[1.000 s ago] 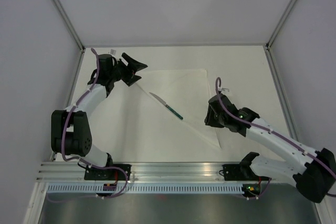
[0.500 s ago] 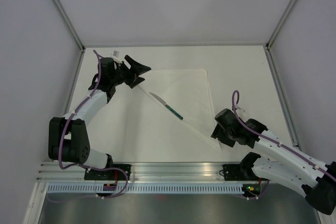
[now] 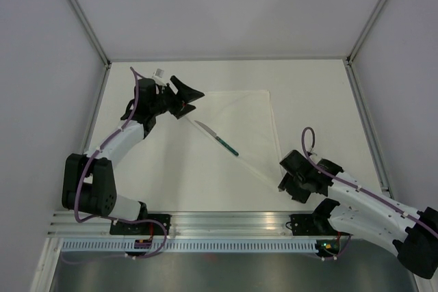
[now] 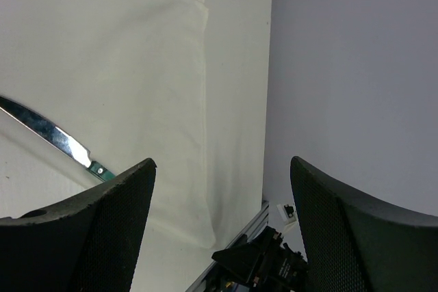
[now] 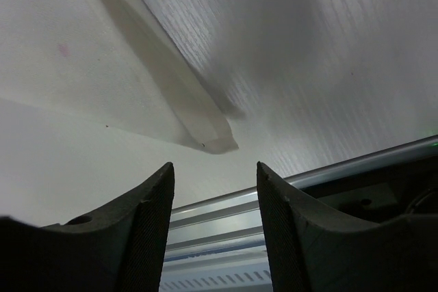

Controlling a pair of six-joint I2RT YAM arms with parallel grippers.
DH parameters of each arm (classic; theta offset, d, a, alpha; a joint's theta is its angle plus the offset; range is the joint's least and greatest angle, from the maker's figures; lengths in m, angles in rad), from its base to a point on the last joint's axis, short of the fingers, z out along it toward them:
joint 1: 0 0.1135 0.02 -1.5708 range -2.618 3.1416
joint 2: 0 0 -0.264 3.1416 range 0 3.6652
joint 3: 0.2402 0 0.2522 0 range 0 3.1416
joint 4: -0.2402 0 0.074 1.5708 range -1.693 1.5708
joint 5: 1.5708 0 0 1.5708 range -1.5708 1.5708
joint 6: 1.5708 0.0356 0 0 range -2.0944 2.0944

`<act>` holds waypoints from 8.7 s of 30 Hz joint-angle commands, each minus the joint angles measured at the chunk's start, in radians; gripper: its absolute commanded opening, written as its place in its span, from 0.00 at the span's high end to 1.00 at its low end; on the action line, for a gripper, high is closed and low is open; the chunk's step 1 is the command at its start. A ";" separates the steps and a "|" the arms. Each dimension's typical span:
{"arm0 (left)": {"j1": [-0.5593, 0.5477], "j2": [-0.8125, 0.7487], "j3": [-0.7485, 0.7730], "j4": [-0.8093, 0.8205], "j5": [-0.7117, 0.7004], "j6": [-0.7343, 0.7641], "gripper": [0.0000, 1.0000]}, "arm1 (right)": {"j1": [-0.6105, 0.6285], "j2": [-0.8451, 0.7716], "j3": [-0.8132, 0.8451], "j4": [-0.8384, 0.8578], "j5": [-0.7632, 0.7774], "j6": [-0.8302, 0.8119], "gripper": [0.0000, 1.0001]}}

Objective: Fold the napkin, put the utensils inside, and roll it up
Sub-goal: Fold the napkin at the center of the board.

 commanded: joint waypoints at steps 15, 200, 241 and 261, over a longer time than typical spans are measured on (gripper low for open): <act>-0.010 -0.026 -0.015 0.051 0.005 -0.002 0.16 | 0.002 -0.045 -0.025 0.081 0.021 0.119 0.48; 0.228 0.275 0.336 -0.116 -0.209 -0.020 0.12 | 0.028 1.398 1.402 0.598 -0.076 -0.896 0.73; 0.285 0.723 0.515 -0.076 -0.245 0.142 0.32 | -0.086 1.070 1.075 0.673 -0.102 -0.777 0.75; 0.283 0.764 0.558 -0.105 -0.270 0.147 0.62 | -0.110 1.050 1.017 0.722 -0.128 -0.760 0.78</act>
